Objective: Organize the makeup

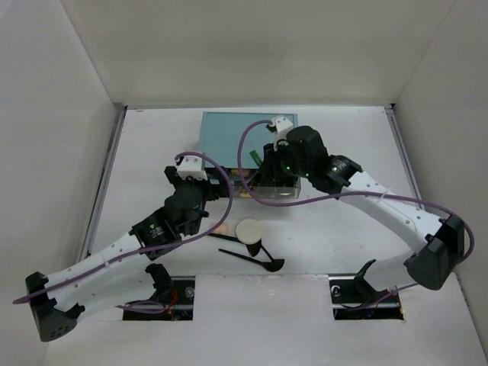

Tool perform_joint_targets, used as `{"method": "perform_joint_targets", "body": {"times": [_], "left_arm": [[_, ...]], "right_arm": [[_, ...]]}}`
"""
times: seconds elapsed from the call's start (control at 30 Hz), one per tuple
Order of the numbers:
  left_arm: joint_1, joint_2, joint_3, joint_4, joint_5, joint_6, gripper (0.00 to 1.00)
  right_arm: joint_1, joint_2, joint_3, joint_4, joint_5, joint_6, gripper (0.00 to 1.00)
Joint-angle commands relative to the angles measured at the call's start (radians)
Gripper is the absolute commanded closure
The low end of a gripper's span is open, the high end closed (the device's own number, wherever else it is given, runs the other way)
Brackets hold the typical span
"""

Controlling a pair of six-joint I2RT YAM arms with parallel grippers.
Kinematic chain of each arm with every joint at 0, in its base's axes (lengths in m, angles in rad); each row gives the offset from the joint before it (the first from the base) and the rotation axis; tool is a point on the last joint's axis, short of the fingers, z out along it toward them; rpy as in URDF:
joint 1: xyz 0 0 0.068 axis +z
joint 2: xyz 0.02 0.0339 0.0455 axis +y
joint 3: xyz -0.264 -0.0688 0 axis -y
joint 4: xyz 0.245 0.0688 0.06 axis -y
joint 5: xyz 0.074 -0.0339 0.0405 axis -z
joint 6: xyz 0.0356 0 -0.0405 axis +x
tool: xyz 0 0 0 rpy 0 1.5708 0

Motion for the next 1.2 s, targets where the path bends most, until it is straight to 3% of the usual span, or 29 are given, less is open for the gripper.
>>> {"method": "perform_joint_targets", "body": {"times": [0.0, 0.2, 0.37, 0.47, 0.57, 0.63, 0.8, 1.0, 1.17], "left_arm": [[-0.01, -0.062, 0.077, -0.228, -0.127, -0.199, 0.0], [0.024, -0.096, 0.1, -0.464, -0.108, -0.386, 0.0], [0.066, -0.106, 0.1, -0.578, -0.009, -0.478, 0.0], [0.102, -0.111, 0.086, -0.606, 0.059, -0.506, 0.0], [0.135, -0.111, 0.066, -0.617, 0.105, -0.514, 0.0], [0.159, -0.099, 0.062, -0.617, 0.123, -0.511, 0.0], [0.248, -0.037, 0.12, -0.568, 0.128, -0.489, 0.0], [0.42, 0.166, 0.223, -0.352, 0.25, -0.386, 0.02], [0.573, 0.433, 0.319, -0.178, 0.436, -0.337, 0.13]], "right_arm": [[0.0, 0.047, 0.01, 0.105, -0.121, -0.158, 0.85], [-0.012, 0.129, 0.035, 0.102, -0.207, -0.241, 0.82], [-0.011, 0.133, 0.019, 0.066, -0.266, -0.295, 0.74], [-0.012, 0.125, 0.019, 0.049, -0.266, -0.301, 0.59], [-0.012, 0.107, 0.018, 0.044, -0.244, -0.302, 0.3], [-0.011, 0.087, 0.016, 0.042, -0.221, -0.302, 0.24], [0.018, -0.013, 0.003, 0.055, -0.093, -0.257, 0.3], [0.169, -0.151, -0.164, 0.07, 0.035, -0.076, 0.71], [0.284, -0.133, -0.283, 0.122, 0.145, 0.081, 0.82]]}}
